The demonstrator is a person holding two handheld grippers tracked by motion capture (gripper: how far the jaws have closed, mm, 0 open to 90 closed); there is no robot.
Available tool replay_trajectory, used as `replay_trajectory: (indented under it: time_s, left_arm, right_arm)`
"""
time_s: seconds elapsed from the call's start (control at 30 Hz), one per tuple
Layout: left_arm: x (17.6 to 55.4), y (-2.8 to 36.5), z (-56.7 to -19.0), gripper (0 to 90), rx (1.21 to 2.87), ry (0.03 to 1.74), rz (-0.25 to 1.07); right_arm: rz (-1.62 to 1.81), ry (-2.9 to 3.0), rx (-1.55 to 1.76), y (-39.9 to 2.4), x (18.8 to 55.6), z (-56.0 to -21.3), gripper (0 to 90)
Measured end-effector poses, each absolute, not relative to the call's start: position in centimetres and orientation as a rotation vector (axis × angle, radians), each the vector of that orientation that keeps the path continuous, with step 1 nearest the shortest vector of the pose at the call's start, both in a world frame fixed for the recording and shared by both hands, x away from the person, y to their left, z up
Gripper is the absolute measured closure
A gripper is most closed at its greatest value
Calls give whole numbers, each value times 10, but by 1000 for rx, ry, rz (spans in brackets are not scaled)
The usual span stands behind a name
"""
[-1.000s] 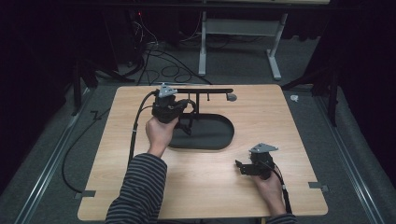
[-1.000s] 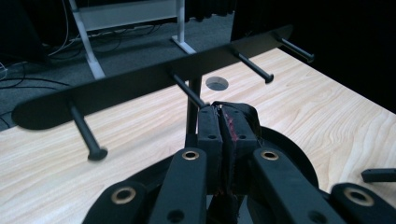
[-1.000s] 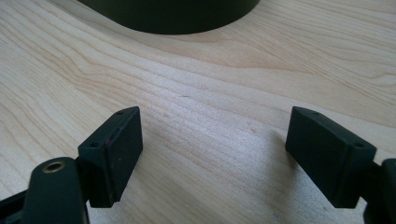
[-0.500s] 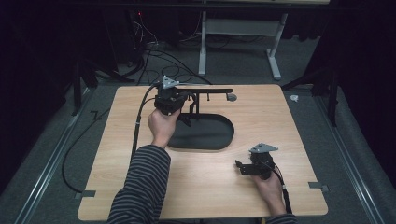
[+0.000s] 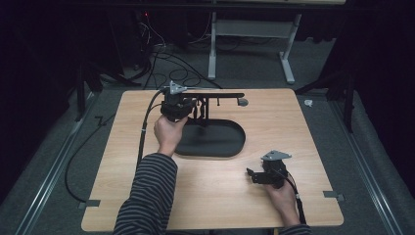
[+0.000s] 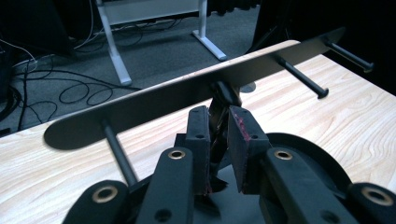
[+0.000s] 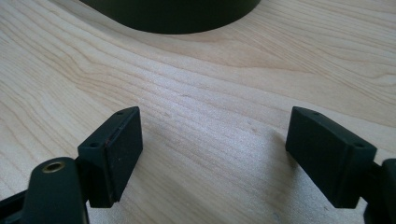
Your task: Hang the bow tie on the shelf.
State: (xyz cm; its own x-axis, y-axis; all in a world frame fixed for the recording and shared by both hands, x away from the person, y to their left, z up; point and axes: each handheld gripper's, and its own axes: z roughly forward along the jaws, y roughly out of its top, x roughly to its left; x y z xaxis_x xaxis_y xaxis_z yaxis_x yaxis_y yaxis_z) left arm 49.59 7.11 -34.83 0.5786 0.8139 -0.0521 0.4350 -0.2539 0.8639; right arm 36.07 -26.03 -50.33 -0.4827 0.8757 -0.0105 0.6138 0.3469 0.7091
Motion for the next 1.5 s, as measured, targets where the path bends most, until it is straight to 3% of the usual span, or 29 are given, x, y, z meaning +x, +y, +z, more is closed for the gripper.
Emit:
replay_trajectory:
  time_s: [1.07,1.5]
  left_arm:
    - [452,99,-351,618,1885,964,467]
    - [442,104,-351,601,1865,960,460]
  right_arm:
    - [916,2226,1307,-260,361,-503,201]
    - [916,2226,1307,-260,361,-503,201]
